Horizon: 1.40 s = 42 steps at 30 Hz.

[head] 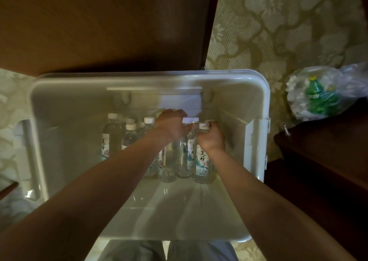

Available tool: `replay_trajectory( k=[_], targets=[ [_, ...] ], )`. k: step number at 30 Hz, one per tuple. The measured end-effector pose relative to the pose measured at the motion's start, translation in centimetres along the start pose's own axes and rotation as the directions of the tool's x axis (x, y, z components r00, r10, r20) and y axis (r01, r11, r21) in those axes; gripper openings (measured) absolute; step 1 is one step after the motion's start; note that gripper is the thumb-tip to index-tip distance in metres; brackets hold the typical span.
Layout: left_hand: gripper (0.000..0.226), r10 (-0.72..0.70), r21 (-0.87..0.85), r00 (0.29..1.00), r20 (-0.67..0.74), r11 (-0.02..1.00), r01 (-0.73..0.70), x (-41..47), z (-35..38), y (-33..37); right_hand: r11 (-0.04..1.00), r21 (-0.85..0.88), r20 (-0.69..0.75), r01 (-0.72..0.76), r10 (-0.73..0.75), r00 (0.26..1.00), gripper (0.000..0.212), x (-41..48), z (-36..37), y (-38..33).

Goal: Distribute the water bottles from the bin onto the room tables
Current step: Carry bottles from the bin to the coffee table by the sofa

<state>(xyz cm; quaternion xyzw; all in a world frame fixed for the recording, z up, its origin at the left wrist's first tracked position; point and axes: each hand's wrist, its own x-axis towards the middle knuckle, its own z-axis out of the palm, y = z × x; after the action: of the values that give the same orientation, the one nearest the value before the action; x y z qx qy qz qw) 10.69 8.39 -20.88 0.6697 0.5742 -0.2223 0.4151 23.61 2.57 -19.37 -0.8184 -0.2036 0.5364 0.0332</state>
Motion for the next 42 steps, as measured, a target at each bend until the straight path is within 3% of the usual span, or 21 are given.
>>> replay_trajectory(
  k=[8, 12, 17, 20, 26, 32, 35, 42],
  targets=[
    [0.057, -0.013, -0.198, 0.994, -0.105, 0.98, -0.008, -4.4, 0.2, 0.0, 0.99, 0.128, 0.002, 0.067, -0.068, 0.998, 0.04, -3.1, 0.0, 1.6],
    [0.055, 0.002, -0.299, 0.971, -0.238, 0.951, -0.075, -7.7, 0.6, -0.1, 0.978, 0.168, -0.011, 0.125, -0.125, 0.992, 0.06, -4.9, -0.6, 2.3],
    [0.056, -0.099, -0.612, 0.986, -0.135, 0.791, -0.005, -10.3, 2.1, -0.6, 0.99, 0.015, -0.008, 0.139, -0.139, 0.99, 0.044, -5.0, -0.4, 3.0],
    [0.06, -0.089, -0.724, 0.992, -0.087, 0.69, -0.002, -10.3, 3.5, -1.3, 0.988, -0.013, 0.011, 0.156, -0.156, 0.988, 0.056, -5.0, -0.2, 3.8],
    [0.076, -0.037, -0.768, 0.993, -0.111, 0.638, -0.062, -10.8, 6.2, -1.7, 0.967, 0.182, 0.086, 0.181, -0.199, 0.976, 0.067, -5.8, -0.7, 4.8],
    [0.063, -0.045, -0.763, 0.979, -0.201, 0.634, -0.127, -12.3, 5.4, -1.7, 0.943, 0.196, -0.002, 0.27, -0.275, 0.961, 0.067, -7.4, -1.2, 4.8],
    [0.07, -0.046, -0.755, 0.971, -0.236, 0.638, -0.153, -13.7, 3.8, -2.2, 0.925, 0.222, 0.007, 0.308, -0.317, 0.948, 0.07, -8.7, -1.8, 3.8],
    [0.077, -0.167, -0.833, 0.927, -0.337, 0.511, -0.211, -19.1, -2.5, -3.7, 0.879, 0.18, 0.074, 0.441, -0.459, 0.885, 0.072, -13.4, -3.5, -1.8]
  ],
)
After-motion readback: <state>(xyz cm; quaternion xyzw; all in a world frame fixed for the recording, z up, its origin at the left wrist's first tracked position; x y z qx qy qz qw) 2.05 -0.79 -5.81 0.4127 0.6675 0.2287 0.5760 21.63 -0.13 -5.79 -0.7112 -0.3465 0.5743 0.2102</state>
